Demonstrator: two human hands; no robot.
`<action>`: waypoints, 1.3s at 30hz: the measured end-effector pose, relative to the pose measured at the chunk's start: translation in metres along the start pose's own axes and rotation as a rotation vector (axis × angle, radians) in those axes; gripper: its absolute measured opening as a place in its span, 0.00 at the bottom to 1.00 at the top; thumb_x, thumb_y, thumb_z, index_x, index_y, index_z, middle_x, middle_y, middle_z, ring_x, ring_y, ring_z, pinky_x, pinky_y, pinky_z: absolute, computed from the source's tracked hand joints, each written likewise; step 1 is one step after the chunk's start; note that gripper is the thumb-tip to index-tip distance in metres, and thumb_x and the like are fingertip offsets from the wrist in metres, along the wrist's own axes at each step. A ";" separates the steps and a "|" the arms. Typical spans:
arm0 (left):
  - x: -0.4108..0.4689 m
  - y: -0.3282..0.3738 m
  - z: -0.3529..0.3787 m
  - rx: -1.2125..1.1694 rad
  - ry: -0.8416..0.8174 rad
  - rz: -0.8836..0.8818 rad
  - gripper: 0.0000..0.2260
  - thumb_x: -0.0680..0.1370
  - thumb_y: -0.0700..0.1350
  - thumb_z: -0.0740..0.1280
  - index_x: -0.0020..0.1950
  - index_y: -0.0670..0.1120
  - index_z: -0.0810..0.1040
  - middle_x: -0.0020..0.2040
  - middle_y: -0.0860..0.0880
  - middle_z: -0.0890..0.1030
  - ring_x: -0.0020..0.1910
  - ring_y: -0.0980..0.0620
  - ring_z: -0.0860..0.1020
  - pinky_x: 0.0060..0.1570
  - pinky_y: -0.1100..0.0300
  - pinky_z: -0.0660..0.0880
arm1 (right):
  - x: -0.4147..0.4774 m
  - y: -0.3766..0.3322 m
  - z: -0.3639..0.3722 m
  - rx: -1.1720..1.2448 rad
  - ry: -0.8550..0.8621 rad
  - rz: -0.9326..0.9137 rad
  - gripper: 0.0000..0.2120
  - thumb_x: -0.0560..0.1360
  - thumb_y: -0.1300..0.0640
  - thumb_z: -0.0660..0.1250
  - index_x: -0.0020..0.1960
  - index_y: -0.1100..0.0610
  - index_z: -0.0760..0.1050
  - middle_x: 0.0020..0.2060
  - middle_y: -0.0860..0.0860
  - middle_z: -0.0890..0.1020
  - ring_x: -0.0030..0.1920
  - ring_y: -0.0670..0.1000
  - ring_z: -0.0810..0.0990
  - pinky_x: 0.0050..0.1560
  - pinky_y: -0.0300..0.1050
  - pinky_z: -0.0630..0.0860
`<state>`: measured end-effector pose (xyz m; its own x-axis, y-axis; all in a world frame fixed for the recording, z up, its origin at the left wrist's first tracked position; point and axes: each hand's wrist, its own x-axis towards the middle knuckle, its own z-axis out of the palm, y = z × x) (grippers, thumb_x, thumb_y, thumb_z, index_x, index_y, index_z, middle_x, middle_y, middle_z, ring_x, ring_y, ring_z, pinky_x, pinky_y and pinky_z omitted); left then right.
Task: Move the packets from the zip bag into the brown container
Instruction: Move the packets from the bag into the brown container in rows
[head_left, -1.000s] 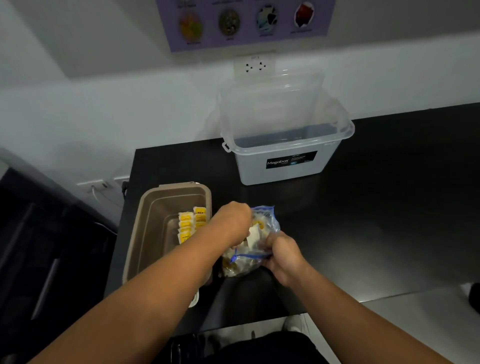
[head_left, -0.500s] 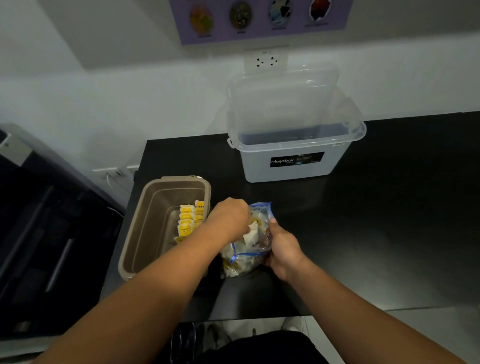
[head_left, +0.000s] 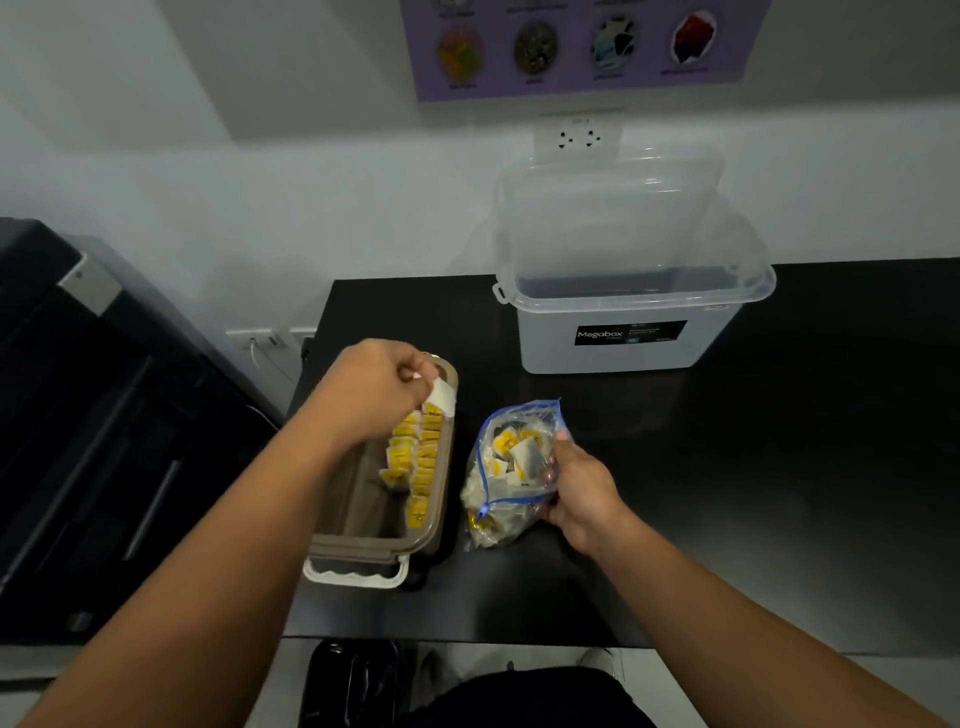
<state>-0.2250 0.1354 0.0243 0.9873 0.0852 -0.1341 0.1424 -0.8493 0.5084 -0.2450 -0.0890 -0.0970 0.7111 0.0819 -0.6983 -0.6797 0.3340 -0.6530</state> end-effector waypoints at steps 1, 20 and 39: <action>-0.002 -0.008 -0.008 0.032 -0.027 0.003 0.07 0.75 0.43 0.73 0.49 0.55 0.84 0.41 0.57 0.82 0.42 0.60 0.80 0.43 0.65 0.75 | 0.000 0.000 0.001 0.001 0.006 -0.002 0.18 0.87 0.47 0.56 0.66 0.55 0.78 0.52 0.56 0.88 0.52 0.57 0.88 0.47 0.56 0.84; 0.005 -0.079 0.046 0.638 -0.434 -0.029 0.13 0.70 0.47 0.78 0.52 0.49 0.83 0.50 0.47 0.84 0.49 0.45 0.82 0.49 0.52 0.80 | -0.001 0.012 0.007 0.003 0.082 -0.034 0.15 0.87 0.48 0.58 0.64 0.53 0.80 0.50 0.54 0.89 0.53 0.57 0.88 0.51 0.58 0.84; 0.022 -0.085 0.069 0.675 -0.370 -0.067 0.17 0.72 0.48 0.77 0.57 0.44 0.81 0.53 0.45 0.83 0.51 0.46 0.83 0.51 0.52 0.81 | 0.003 0.021 0.006 0.000 0.128 -0.053 0.18 0.86 0.45 0.58 0.66 0.53 0.79 0.52 0.55 0.89 0.53 0.57 0.88 0.54 0.60 0.84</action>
<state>-0.2198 0.1734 -0.0805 0.8733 0.0690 -0.4823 0.0100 -0.9923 -0.1238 -0.2561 -0.0760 -0.1115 0.7175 -0.0560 -0.6943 -0.6416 0.3349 -0.6900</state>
